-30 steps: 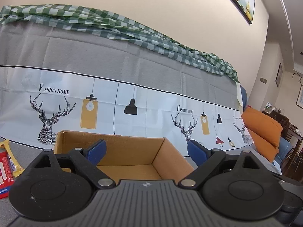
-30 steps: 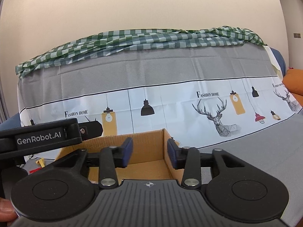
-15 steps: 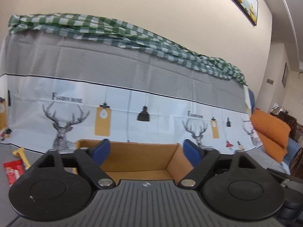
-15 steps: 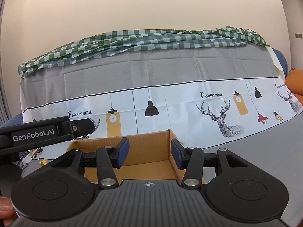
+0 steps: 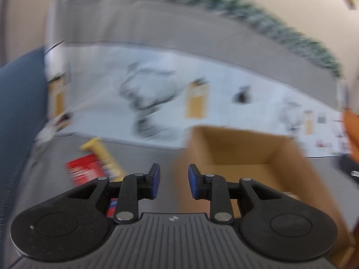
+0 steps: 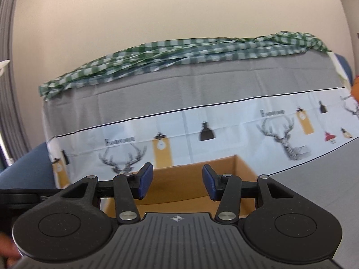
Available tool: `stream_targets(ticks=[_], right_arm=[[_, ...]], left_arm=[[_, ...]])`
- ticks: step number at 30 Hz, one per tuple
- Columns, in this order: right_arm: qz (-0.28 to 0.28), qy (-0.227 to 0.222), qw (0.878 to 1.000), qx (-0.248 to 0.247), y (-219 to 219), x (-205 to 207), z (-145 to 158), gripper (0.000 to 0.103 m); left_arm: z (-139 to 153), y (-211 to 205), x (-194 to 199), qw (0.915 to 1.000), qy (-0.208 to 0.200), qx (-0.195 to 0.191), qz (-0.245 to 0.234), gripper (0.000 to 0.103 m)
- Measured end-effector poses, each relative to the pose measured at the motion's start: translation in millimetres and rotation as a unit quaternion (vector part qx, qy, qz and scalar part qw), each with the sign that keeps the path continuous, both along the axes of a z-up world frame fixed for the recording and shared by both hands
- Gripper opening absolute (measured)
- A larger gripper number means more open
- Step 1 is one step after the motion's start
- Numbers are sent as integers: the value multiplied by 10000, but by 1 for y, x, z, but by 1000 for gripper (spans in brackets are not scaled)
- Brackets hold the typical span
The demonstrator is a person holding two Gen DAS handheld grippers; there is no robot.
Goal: Organize snacks
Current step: 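Move both tools back to the remaining snacks on the sofa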
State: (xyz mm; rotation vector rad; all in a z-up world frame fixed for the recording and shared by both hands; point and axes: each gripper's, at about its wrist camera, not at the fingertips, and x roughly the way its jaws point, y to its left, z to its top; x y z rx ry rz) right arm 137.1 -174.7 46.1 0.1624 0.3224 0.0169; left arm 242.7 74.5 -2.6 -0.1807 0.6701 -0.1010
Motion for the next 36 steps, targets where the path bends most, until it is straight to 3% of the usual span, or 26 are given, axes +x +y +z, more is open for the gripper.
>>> stream_targets(ticks=[2,3,5,6,8,11,13,20,22,26,29,31,36], right_arm=[[140,1,9999,4,9,-1,1,51],[200,9,9998,5,13,-1,1,51],[280,56,9996,18,18,-1,0,51],[299,92,9995,44,21,1,-1,51],[347,163,9992,80,24,4,-2,51],[408,229,9989,94,29,9,-5,51],[436,242,9987,104,32,11,-6,51],[518,350,9980,69,40,15,-12,51],[523,367,9979,64,42,16,-13,51],[538,377,9978,63,47,16,-13,51],[586,375,9976,29,54,16,-14,51],[620,376,9974,3,60,15,-14,51],[698,370,9969,-36,75,12,-15,51]], left_arm=[[-20,25,11,9989,217,25,419,47],[-32,34,14,9978,339,82,566,49],[-53,47,31,9889,1074,229,1001,53],[-58,53,36,9861,1193,161,1143,58],[-62,58,43,9842,1218,88,1283,77],[-63,53,53,9835,1218,79,1335,89],[-66,45,60,9829,1275,98,1326,94],[-88,21,82,9744,1648,593,1412,94],[-92,19,83,9736,1681,732,1361,89],[-97,27,82,9691,1786,971,1400,53],[-94,41,75,9693,1793,883,1431,33],[-93,51,70,9677,1856,892,1457,14],[-88,84,51,9626,1955,667,1753,12]])
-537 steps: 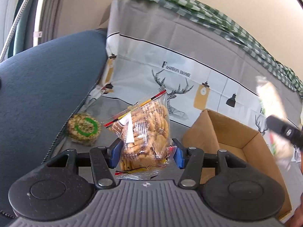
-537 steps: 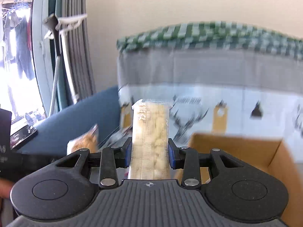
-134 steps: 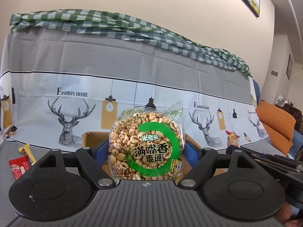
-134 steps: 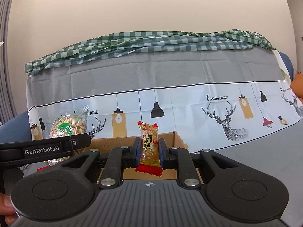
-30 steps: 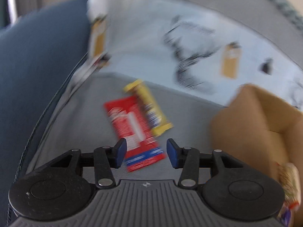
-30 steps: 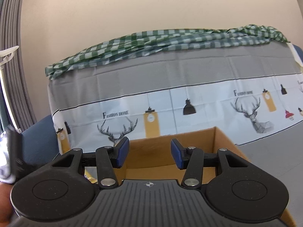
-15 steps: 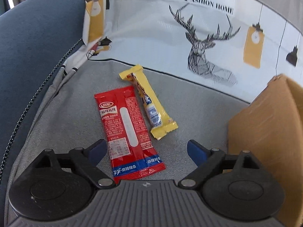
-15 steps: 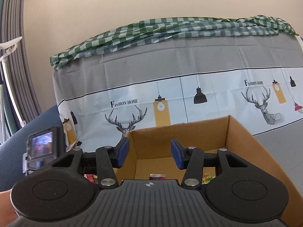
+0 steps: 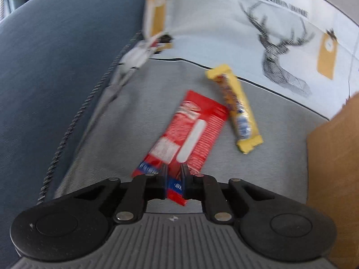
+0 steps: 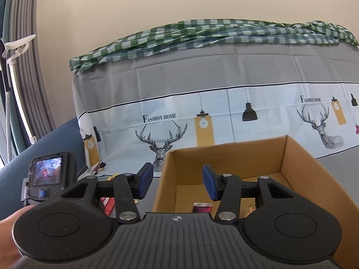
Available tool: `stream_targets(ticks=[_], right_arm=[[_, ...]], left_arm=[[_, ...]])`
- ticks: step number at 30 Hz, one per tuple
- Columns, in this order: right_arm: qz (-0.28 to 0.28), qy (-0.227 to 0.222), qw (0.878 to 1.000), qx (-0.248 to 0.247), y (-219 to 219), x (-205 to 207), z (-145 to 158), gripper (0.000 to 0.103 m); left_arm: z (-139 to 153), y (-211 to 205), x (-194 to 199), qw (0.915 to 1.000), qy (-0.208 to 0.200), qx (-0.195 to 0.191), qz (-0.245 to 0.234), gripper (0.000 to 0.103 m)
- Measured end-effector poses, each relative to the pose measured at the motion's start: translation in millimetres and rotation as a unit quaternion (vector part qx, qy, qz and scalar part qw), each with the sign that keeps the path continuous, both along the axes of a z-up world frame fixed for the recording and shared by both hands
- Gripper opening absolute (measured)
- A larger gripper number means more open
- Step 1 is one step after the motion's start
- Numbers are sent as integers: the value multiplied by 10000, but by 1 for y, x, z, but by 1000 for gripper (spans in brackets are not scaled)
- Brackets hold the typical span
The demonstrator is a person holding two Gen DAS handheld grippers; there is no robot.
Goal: Organize snacks
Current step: 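Move both tools back to the remaining snacks on the sofa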
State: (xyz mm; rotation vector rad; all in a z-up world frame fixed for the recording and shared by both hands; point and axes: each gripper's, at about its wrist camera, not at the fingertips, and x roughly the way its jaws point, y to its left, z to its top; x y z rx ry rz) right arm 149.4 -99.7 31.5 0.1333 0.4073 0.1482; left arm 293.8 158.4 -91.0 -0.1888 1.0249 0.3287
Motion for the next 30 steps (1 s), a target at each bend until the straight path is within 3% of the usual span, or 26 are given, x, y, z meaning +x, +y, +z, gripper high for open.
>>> stream_targets(ticks=[3,5,6,8,10,13,16,18,21,23,26,30], right_arm=[[66,-29,10000,-28,10,-3,1,51],[91,-40,9999,-41,15,-4,1,51],[104,-35,9999,-30,17,-4,1,51],[132,-27,9999,-26,21,-4,1,51],[165,-49,9998,-25,25,-4,1,51],[213,-77,9997,-31,27,-3,1,51],[271,-35,9996,-80,28,-1,-2,51],[295,12,9995,-63,27,1,-2,51],[280,29,9996,-50,26,2,-3,51],[294,49,9996,-24,28,2,-3,51],[348,9,9994,-88,35,0,-3,51],[450,-29,9988,-189,46,-2,-4,51]], left_arm=[[4,23,-10,9975,-359,-579,194,17],[6,35,-13,9931,-627,-955,265,39],[7,38,-13,9916,-720,-1049,250,44],[7,35,-9,9910,-801,-1064,158,62],[7,26,-2,9918,-829,-974,34,70],[6,5,8,9962,-723,-455,-153,81],[-1,-12,18,9976,-488,304,-374,83],[-6,-15,19,9968,-370,509,-495,83],[-11,-12,18,9962,-341,513,-614,82],[-15,-7,18,9963,-266,473,-664,65],[-11,3,9,9967,-291,295,-700,52],[-2,21,-9,9987,-200,37,-461,47]])
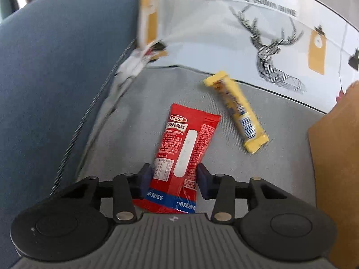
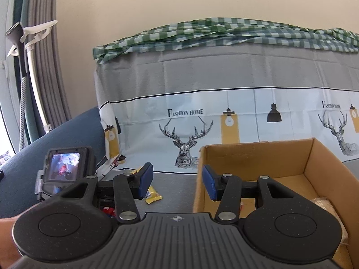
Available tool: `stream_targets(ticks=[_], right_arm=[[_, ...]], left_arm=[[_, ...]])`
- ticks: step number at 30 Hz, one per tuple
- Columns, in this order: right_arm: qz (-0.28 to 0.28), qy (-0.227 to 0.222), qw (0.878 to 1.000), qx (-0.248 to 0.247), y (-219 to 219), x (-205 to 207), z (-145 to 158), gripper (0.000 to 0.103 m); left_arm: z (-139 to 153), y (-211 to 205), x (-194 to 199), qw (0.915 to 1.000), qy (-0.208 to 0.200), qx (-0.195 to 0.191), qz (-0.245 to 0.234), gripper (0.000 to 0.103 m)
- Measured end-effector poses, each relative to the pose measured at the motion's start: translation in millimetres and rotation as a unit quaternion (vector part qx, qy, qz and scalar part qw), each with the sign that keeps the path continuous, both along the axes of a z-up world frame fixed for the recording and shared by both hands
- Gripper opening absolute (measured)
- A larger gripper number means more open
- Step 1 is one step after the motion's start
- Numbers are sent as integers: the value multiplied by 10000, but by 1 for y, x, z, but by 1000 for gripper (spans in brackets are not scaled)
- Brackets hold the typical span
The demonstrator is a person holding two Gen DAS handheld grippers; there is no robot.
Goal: Organize snacks
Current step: 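Grasp the yellow snack bar with the right tool while the left tool grasps the red packet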
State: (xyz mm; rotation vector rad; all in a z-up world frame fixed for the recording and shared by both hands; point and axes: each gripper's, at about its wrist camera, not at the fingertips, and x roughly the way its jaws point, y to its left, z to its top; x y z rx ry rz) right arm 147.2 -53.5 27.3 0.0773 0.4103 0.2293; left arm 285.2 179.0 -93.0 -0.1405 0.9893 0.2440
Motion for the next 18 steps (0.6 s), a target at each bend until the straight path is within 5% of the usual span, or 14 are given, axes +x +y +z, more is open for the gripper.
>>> stream_targets(ticks=[8,18], right_arm=[[175,16,9998,74,18,-5,2,51],[441,25,9990,-25,39,-10,-1,51]], left_arm=[[15,37,-66,9927,389,-712,891,49],[6,46,-58,9927,507,-814,725,54]])
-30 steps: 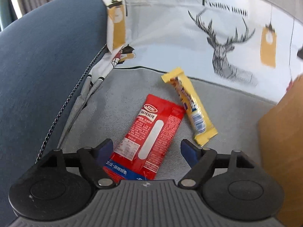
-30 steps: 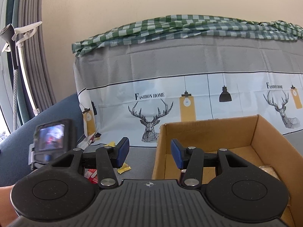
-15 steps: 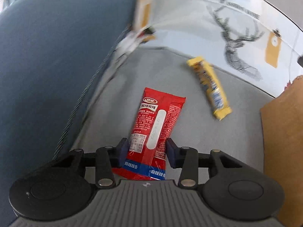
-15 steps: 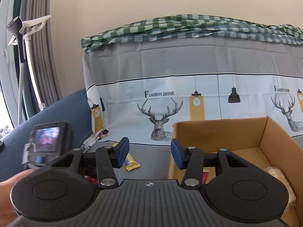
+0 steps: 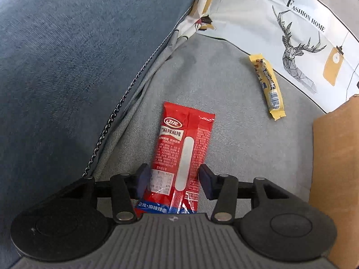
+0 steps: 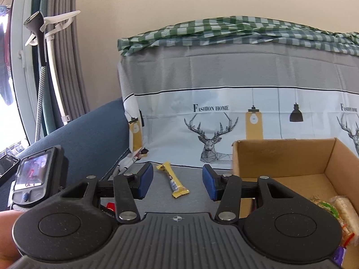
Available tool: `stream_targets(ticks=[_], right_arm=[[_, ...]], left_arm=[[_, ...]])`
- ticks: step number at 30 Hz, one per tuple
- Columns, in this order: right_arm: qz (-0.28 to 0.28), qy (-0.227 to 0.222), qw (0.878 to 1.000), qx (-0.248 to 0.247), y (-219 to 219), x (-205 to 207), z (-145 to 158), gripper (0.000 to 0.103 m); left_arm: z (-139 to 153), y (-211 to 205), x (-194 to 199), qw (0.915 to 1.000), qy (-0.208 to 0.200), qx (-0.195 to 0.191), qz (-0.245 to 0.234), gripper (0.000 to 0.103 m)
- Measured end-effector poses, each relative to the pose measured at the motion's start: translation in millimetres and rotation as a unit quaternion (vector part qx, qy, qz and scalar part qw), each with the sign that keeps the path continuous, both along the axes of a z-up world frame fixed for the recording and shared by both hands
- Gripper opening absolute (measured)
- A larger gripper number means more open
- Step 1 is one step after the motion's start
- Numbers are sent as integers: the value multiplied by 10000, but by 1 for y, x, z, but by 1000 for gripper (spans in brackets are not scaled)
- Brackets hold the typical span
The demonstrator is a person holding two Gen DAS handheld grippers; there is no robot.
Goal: Organize snacks
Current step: 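Grasp the yellow snack bar with the right tool while the left tool grasps the red packet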
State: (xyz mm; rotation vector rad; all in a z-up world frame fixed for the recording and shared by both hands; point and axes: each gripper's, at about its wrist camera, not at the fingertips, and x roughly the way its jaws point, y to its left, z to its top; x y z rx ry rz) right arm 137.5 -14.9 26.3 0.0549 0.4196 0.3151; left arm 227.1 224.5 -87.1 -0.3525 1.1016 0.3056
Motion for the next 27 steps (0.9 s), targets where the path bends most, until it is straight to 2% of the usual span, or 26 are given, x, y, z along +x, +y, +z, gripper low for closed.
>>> stream_targets(ticks=[3,6,7,14,17,27], right_arm=[[93,181,9997,109,-1,9,3,51],[208,458,9985,227,0,23,8,51],[257,526,9980,245,2,28,9,51],[241,979,9946,250,34,88,7,51],[206,1269,9916,143,51,120,-8,51],[166,1808,9781,-1018,105,200,-86,51]], left_arm=[[-3,0,3,10000,33,-7,-66,51],[-2,0,2,9999,-47,-36,-91,42],[-2,2,1,9999,-65,-71,-47,34],[-2,14,0,9988,-73,-463,162,37],[-3,16,0,9983,-58,-559,160,39],[-5,18,-1,9975,-34,-699,86,45]])
